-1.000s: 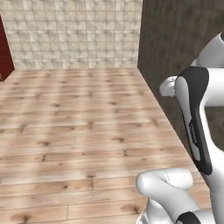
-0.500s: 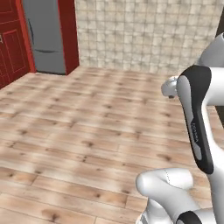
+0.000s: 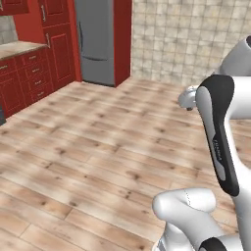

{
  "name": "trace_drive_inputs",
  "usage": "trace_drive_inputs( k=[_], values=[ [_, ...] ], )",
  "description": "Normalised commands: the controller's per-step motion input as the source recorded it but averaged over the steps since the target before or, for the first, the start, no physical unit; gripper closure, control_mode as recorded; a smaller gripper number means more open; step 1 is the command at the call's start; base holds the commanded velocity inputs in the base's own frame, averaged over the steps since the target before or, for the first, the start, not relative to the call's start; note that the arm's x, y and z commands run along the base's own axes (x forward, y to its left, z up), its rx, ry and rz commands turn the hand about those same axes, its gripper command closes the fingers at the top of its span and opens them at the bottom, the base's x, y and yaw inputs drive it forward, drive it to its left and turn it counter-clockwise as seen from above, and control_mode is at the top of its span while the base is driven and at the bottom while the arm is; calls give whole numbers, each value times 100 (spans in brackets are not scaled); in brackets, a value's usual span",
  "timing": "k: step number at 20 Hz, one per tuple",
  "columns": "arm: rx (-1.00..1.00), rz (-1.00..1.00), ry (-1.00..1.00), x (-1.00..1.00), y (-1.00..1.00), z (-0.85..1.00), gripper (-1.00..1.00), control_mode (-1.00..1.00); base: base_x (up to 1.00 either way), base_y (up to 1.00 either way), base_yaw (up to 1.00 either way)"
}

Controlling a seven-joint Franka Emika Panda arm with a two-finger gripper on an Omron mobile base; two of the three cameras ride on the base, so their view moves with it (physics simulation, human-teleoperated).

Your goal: Move the hot dog bun to the plate on the dining table and place the condiment next to that plate. Then navigate to the fridge and take the sausage and place it on the plate as well.

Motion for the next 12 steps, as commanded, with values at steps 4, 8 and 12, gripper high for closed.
trace_drive_inputs(
  k=[4,8,12],
  values=[
    [0,0,0,0,0,0,-100,100,100,27,-6],
    [0,0,0,0,0,0,-100,100,100,38,-28],
    [0,0,0,0,0,0,-100,100,100,63,-33]
  ],
)
